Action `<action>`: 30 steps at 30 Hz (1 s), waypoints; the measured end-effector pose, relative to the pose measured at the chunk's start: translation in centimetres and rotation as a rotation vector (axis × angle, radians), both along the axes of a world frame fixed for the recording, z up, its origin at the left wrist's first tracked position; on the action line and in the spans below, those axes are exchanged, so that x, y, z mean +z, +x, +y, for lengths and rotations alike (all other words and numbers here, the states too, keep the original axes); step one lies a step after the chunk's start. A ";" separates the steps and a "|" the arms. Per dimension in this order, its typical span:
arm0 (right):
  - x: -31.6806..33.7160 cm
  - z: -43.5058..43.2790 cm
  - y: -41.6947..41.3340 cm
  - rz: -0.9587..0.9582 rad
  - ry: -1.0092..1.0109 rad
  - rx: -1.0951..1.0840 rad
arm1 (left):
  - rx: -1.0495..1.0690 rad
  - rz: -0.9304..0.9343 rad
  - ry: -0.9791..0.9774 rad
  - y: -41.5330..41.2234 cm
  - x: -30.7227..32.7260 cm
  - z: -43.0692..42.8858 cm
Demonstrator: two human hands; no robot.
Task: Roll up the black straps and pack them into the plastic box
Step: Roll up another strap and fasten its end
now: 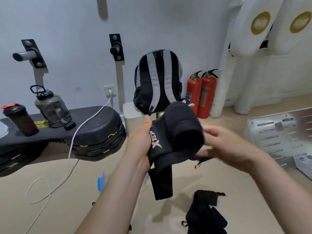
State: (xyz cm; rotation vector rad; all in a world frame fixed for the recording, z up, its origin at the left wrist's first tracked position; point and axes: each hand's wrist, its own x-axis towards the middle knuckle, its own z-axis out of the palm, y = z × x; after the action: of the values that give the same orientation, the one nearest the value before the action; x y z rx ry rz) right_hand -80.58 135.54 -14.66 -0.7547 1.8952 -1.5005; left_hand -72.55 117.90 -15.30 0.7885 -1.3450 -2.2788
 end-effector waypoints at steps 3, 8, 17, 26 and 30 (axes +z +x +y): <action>0.0 -1.9 2.7 0.046 -0.061 0.268 | 0.126 -0.011 0.042 -0.5 -0.5 0.4; -0.9 -3.7 3.0 0.203 -0.037 0.002 | 0.231 -0.070 0.036 -1.0 -0.9 0.5; -2.2 -5.4 3.0 0.959 -0.111 -0.293 | 0.334 -0.138 -0.670 -1.3 -1.6 0.3; -3.0 1.3 -5.5 0.928 0.661 -0.702 | 0.244 -0.142 -0.601 2.0 0.8 -4.4; -4.1 1.9 -6.0 0.495 1.166 -0.040 | 0.030 -0.208 -0.649 0.6 -0.6 -3.7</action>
State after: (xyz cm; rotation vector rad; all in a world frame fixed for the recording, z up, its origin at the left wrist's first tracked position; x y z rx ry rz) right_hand -86.63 137.40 -18.77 -0.5063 2.6485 -0.0173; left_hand -71.94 114.16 -15.91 0.8087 -1.9908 -1.5953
